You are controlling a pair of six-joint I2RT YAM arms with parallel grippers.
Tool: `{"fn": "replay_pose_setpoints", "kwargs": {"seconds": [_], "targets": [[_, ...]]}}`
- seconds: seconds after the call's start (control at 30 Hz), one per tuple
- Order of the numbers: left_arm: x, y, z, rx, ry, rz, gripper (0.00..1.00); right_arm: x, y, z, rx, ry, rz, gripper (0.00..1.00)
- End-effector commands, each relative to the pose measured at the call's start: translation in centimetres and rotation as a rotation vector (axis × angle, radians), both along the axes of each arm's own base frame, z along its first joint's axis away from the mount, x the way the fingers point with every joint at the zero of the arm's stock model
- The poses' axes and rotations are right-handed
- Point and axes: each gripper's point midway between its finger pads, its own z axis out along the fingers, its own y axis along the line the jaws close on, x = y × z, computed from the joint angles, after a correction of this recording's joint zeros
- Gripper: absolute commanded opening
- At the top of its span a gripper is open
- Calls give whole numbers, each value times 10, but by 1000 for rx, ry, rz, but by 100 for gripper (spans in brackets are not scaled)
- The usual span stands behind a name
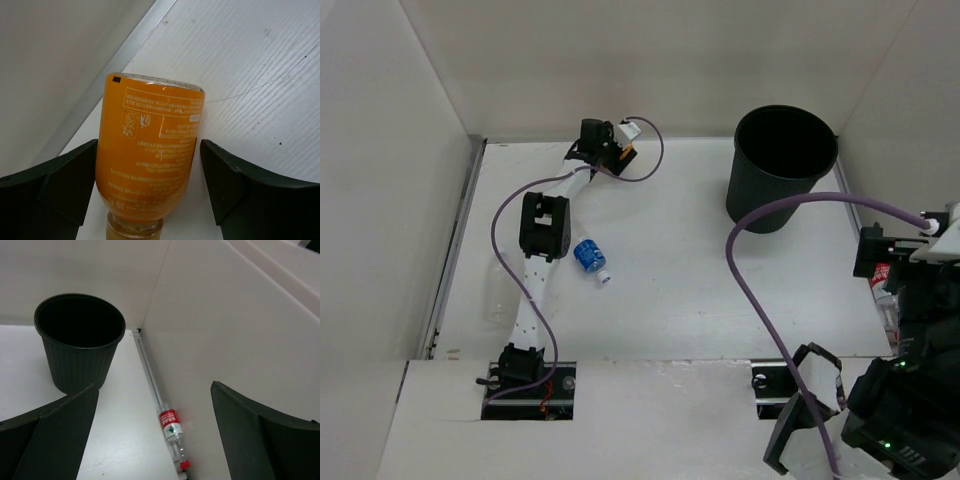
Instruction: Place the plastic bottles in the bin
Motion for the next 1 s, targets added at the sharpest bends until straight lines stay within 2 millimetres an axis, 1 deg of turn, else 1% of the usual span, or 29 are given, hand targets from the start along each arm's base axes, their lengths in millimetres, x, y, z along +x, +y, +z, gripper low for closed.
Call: {"fn": "replay_pose_setpoints", "kwargs": {"seconds": [0.0, 0.03, 0.07, 0.1, 0.17, 0.23, 0.3, 0.33, 0.37, 0.43, 0.5, 0.57, 0.63, 0.7, 0.73, 0.8, 0.9, 0.97], "targets": [[-5, -4, -3, 80, 8, -15, 71, -4, 25, -71, 174, 256, 71, 100], [-5, -4, -3, 79, 10, -14, 69, -3, 26, -75, 176, 266, 74, 100], [-8, -5, -2, 78, 16, -16, 59, -1, 26, -81, 176, 283, 76, 100], [-10, -5, -1, 77, 18, -16, 55, 1, 26, -85, 176, 291, 82, 100], [-14, -5, 9, 64, 19, -12, 47, 6, 23, -95, 182, 307, 95, 100], [-22, -5, 28, 36, 20, -2, 37, 14, 18, -106, 203, 316, 107, 100], [-31, -2, 56, -18, 20, 26, 30, 23, 14, -116, 228, 323, 128, 100], [-38, 2, 79, -78, 20, 48, 27, 29, 12, -121, 248, 325, 143, 100], [-43, 5, 93, -117, 23, 65, 25, 35, 10, -125, 268, 325, 158, 100], [-66, 10, 135, -219, 29, 79, 23, 47, 9, -131, 312, 324, 201, 100], [-95, 11, 178, -310, 34, 67, 23, 60, 6, -135, 347, 323, 236, 100], [-128, 8, 220, -406, 54, 49, 23, 73, 7, -135, 379, 316, 280, 100], [-166, -1, 257, -513, 87, 4, 23, 86, 10, -134, 417, 314, 338, 100], [-206, -13, 291, -619, 140, -50, 23, 99, 21, -135, 464, 331, 420, 100], [-228, -21, 305, -671, 174, -87, 22, 103, 29, -136, 479, 342, 468, 100], [-275, -44, 330, -761, 247, -184, 20, 110, 47, -138, 500, 368, 590, 100], [-345, -79, 358, -838, 308, -349, 20, 116, 70, -138, 585, 410, 748, 100], [-387, -100, 371, -868, 342, -449, 20, 116, 88, -135, 619, 430, 860, 100]]}}
